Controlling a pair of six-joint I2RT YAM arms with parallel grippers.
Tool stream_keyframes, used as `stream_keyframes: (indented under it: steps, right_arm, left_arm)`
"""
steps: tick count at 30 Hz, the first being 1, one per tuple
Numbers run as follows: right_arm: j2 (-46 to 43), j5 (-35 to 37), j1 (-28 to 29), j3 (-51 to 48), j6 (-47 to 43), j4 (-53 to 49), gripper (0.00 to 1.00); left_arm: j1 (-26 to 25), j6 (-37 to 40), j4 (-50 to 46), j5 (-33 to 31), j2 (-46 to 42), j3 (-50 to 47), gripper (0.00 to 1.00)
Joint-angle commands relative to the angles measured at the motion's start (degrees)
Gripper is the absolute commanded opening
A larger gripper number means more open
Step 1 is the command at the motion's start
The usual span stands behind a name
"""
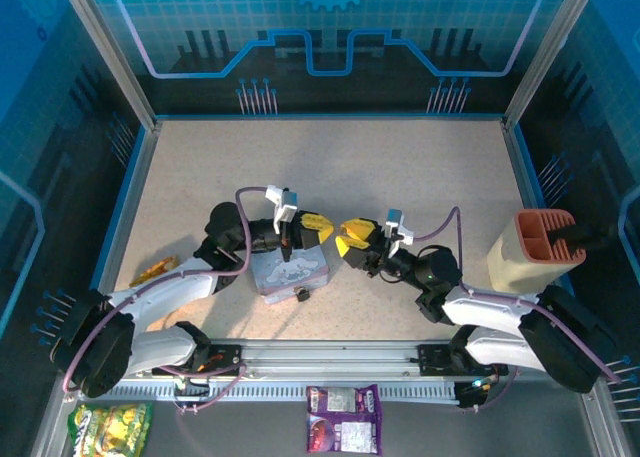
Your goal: Unlock the padlock with the key
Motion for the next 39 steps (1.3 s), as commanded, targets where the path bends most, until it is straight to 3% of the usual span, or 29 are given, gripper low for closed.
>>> stream_keyframes:
  steps: [1, 3, 5, 9, 13, 26, 39]
  right_arm:
    - [-6.4, 0.7, -0.7, -0.1, -11.9, -12.6, 0.50]
    - [-10.6, -1.1, -1.4, 1.2, -17.3, -23.6, 0.51]
    - [-13.2, -4.2, -1.9, 1.1, -20.8, -27.8, 0.51]
    - [-15.0, -6.9, -2.2, 0.4, -21.7, -30.0, 0.50]
    - [-14.9, -6.3, -2.2, -1.8, -18.7, -24.7, 0.47]
    - [-13.7, -5.9, 1.0, -3.7, -14.4, -22.6, 0.33]
    - [-11.6, -8.4, 1.6, -4.0, -12.6, -20.6, 0.28]
  left_arm:
    - [-0.5, 6.3, -15.8, 0.8, -3.2, 4.5, 0.00]
    - [-1.0, 11.7, -25.5, -0.7, -5.2, 6.6, 0.00]
    - [-1.8, 16.5, -34.1, -3.3, -6.9, 8.2, 0.00]
    - [-3.1, 22.3, -43.5, -6.3, -7.9, 10.9, 0.00]
    - [-4.7, 25.9, -48.7, -8.5, -7.6, 13.0, 0.00]
    - [-7.6, 30.2, -53.3, -9.5, -6.7, 14.5, 0.00]
    - [-7.8, 32.1, -53.9, -7.3, -6.3, 14.4, 0.00]
